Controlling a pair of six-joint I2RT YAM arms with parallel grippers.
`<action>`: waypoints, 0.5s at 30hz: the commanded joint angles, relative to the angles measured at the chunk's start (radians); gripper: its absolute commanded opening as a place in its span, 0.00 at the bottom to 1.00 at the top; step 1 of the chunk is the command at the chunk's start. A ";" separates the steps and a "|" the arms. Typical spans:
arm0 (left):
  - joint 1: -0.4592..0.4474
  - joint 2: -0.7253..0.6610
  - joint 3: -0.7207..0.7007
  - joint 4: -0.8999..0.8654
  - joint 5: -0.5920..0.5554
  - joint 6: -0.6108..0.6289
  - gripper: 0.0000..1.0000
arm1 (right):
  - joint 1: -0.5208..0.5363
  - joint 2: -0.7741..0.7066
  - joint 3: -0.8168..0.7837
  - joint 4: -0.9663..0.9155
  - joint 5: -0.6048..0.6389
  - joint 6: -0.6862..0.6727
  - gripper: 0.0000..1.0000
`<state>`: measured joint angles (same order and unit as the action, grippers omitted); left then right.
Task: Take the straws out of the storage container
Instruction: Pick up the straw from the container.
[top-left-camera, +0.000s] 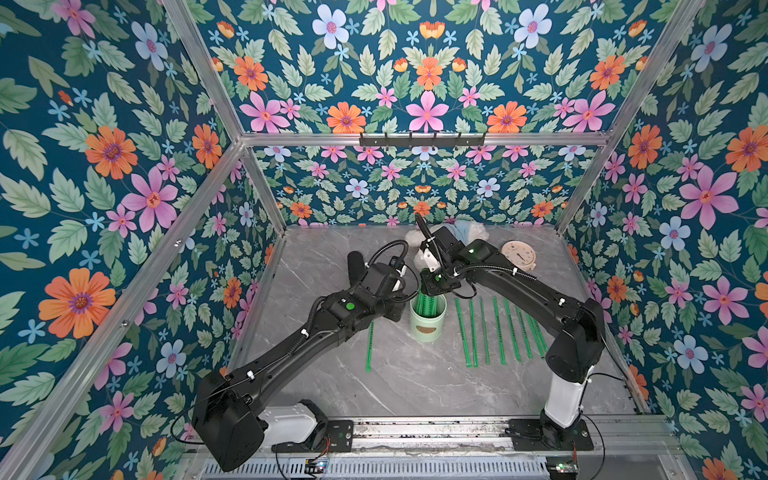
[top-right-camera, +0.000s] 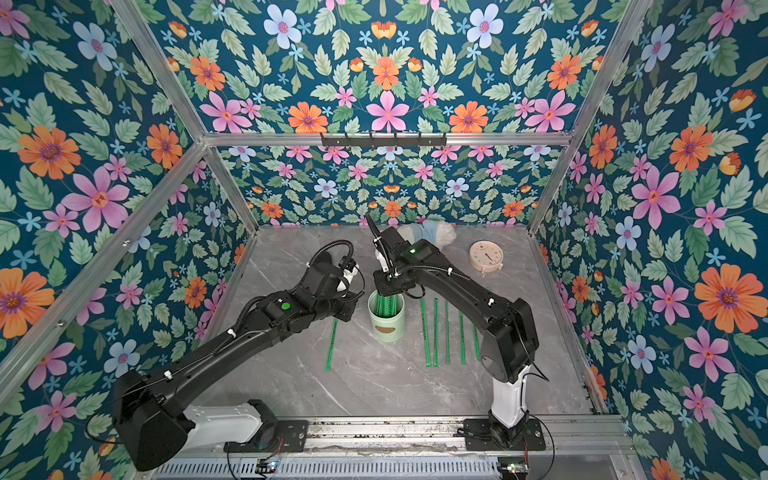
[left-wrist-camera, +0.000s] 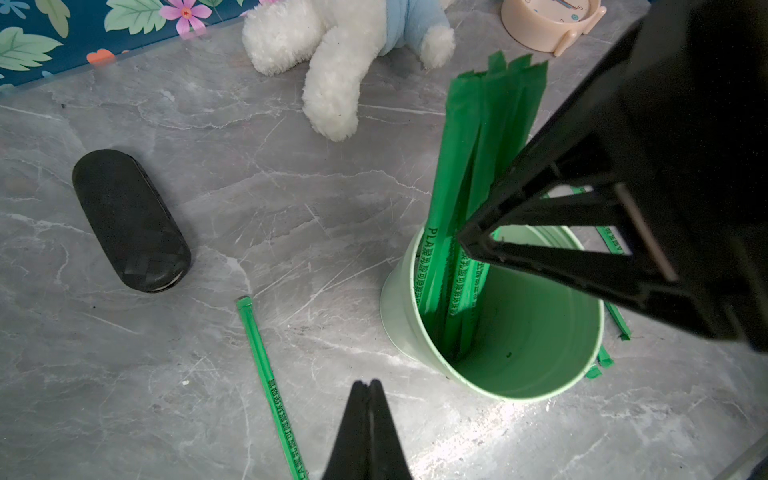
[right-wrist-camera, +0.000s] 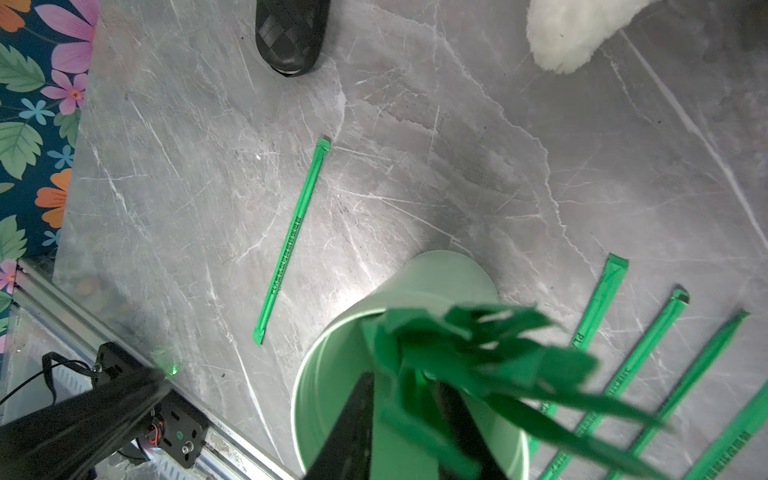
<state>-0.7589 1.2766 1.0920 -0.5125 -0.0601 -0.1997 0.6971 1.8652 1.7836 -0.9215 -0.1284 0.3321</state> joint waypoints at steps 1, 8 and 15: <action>0.000 0.001 0.002 0.003 -0.007 0.013 0.00 | 0.001 0.006 0.007 -0.011 0.001 -0.005 0.28; 0.000 0.001 0.000 0.003 -0.007 0.013 0.00 | 0.001 0.019 0.015 -0.013 0.003 -0.007 0.28; -0.001 0.003 0.002 0.002 -0.007 0.013 0.00 | 0.001 0.036 0.037 -0.022 0.002 -0.011 0.28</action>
<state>-0.7589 1.2770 1.0920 -0.5137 -0.0601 -0.1993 0.6971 1.8969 1.8114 -0.9245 -0.1280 0.3290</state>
